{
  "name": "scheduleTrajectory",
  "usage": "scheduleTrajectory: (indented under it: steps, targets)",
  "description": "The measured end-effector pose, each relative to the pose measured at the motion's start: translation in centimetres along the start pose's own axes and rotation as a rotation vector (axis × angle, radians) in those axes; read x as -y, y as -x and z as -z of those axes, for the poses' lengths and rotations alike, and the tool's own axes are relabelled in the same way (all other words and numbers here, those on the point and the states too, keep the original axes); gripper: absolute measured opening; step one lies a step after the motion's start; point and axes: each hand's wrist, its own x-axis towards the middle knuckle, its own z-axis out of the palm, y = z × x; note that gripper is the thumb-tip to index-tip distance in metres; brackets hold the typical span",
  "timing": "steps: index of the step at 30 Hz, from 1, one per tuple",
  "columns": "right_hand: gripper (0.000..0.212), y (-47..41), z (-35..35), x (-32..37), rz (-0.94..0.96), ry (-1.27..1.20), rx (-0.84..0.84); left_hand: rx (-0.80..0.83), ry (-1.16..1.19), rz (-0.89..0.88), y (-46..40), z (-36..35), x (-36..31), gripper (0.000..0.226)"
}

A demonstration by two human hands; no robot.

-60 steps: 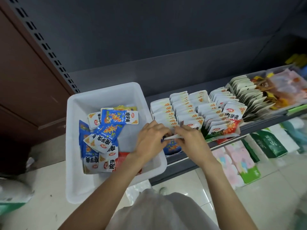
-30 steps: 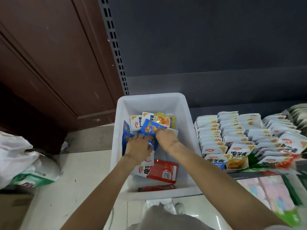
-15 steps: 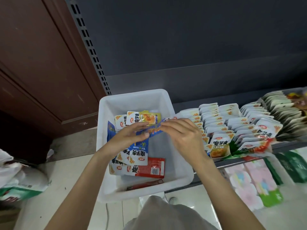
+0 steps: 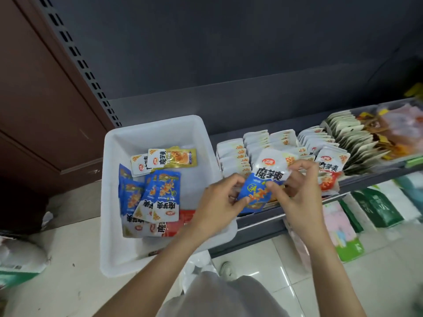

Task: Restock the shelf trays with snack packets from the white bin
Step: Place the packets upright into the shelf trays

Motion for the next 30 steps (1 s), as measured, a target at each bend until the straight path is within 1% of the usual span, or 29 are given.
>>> scheduleTrajectory:
  steps: [2,4,6,7,10,12,15,19,21,23,24,27,30]
  targets:
    - [0.062,0.3,0.2,-0.9,0.000,0.066,0.037,-0.062,-0.302,-0.089,0.1,-0.9,0.8,0.026]
    - [0.071,0.6,0.2,-1.9,0.053,0.205,0.108,-0.141,-0.547,-0.203,-0.1,-1.3,1.6,0.037]
    - [0.074,0.7,-0.2,-3.1,0.119,0.352,0.168,-0.200,-0.667,-0.261,-0.2,-1.6,2.0,0.046]
    - [0.072,0.7,-0.5,-3.8,0.158,0.411,0.186,-0.217,-0.692,-0.273,-0.3,-1.8,2.3,0.048]
    - [0.061,1.0,-1.4,-5.8,0.239,0.535,0.215,-0.216,-0.697,-0.267,-0.2,-1.9,3.3,0.047]
    - [0.058,1.5,-1.9,-6.7,0.248,0.596,0.214,-0.204,-0.661,-0.240,0.0,-1.8,3.6,0.042]
    - [0.060,1.8,-2.4,-7.1,0.218,0.623,0.204,-0.239,-0.528,-0.173,-0.2,-1.5,3.5,0.030]
    - [0.055,1.1,-2.8,-7.0,0.118,0.672,0.251,-0.249,-0.510,-0.119,-1.0,-1.3,3.6,0.019]
    - [0.063,0.9,-2.9,-6.7,0.127,0.775,0.265,-0.226,-0.489,-0.052,-1.3,-1.3,3.7,0.017]
    - [0.073,0.8,-2.6,-5.9,0.160,0.862,0.205,-0.202,-0.433,0.007,-1.5,-1.1,3.8,0.018]
    - [0.072,0.7,-2.3,-5.2,0.174,0.874,0.158,-0.197,-0.387,0.017,-1.4,-0.8,3.8,0.020]
    - [0.050,0.5,-1.5,-2.7,0.291,0.804,0.031,-0.215,-0.275,-0.006,-0.4,0.8,3.4,0.019]
    - [0.033,0.1,-2.4,0.3,0.385,0.615,0.056,-0.336,-0.299,-0.006,1.6,3.4,4.3,0.011]
